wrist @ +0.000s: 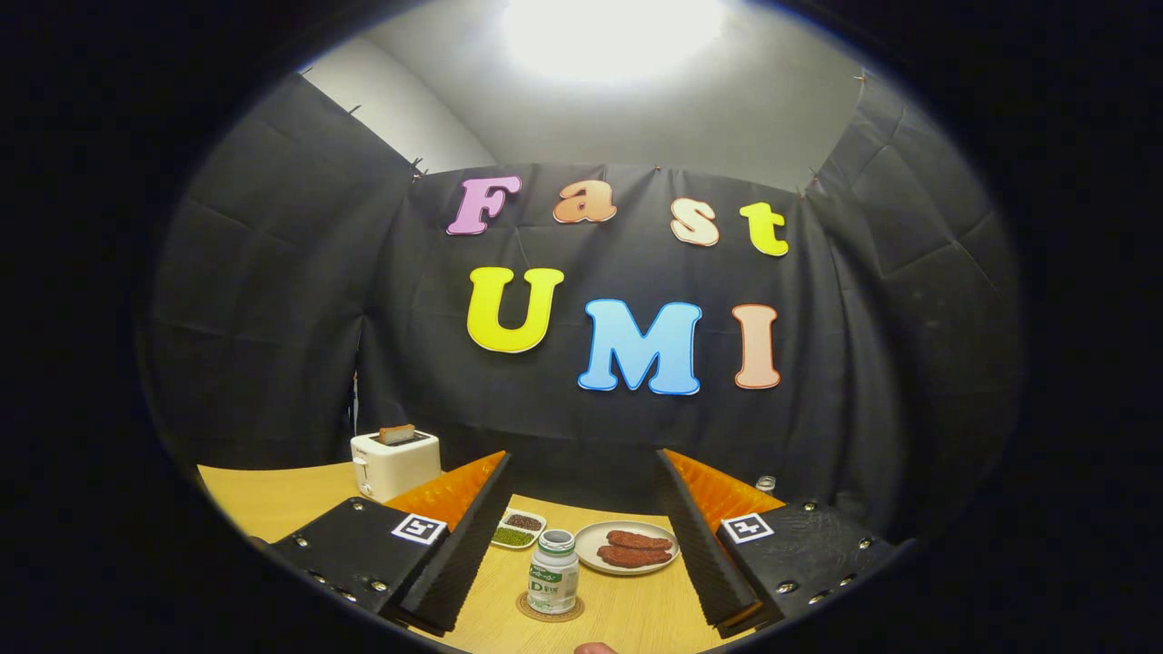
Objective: Take the bottle from table, then pour the juice into the cup, finally place the bottle on the coaster
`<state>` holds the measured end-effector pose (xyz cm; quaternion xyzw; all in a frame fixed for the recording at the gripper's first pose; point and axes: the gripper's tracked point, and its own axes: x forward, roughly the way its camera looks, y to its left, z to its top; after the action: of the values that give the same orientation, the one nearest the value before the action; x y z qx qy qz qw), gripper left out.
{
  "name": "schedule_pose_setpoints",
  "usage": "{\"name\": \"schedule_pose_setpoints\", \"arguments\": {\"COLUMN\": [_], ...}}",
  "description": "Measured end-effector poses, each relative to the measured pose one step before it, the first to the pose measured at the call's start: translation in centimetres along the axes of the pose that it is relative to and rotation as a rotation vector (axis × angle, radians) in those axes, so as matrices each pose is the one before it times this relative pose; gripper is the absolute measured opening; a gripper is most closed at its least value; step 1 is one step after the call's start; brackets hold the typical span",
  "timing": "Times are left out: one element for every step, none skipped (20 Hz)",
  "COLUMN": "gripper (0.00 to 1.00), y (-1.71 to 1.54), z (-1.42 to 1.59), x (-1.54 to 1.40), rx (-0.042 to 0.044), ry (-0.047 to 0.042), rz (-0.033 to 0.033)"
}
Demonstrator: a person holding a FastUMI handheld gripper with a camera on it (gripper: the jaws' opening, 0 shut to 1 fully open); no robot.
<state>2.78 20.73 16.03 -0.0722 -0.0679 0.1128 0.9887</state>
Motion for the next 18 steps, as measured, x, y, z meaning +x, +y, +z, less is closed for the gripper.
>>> {"name": "schedule_pose_setpoints", "arguments": {"gripper": [0.94, 0.95, 0.95, 0.95, 0.95, 0.95, 0.95, 0.95, 0.95, 0.95, 0.95, 0.95, 0.95, 0.95, 0.95, 0.95, 0.95, 0.95], "y": [0.152, 0.012, 0.006, -0.174, -0.637, -0.64, -0.461, -0.397, -0.445, -0.751, -0.746, -1.192, -1.63, -1.67, -2.085, -2.353, -2.488, -2.31], "z": [-0.061, -0.296, -0.35, -0.613, -0.942, -1.125, -1.207, -1.274, -1.261, -1.374, -1.162, -1.75, -1.882, -1.614, -1.16, -0.939, -0.907, -0.694], "x": [-0.083, -0.197, -0.19, -0.227, -0.283, -0.383, -0.463, -0.533, -0.639, -0.821, -0.694, -0.715, -0.586, -0.478, -0.203, -0.074, 0.125, 0.25], "rx": [-0.00115, 0.0032, 0.00692, 0.00011, -0.00466, -0.00203, 0.00399, 0.01118, 0.01271, 0.01125, 0.00371, -0.00189, 0.00223, 0.00464, 0.01042, 0.01201, 0.00076, 0.00061], "ry": [0.00482, 0.00464, 0.00275, 0.00709, 0.01147, 0.0132, 0.01404, 0.00937, 0.00683, -0.00052, -0.00847, 0.00381, 0.01608, 0.01088, 0.00419, 0.00058, 0.00734, 0.00152], "rz": [0.00816, 0.00394, 0.00909, 0.00288, -0.00809, -0.00487, 0.00409, 0.00874, 0.00921, 0.00562, 0.00463, -0.008, -0.02033, -0.01822, -0.03389, -0.04172, -0.05385, -0.05352]}}
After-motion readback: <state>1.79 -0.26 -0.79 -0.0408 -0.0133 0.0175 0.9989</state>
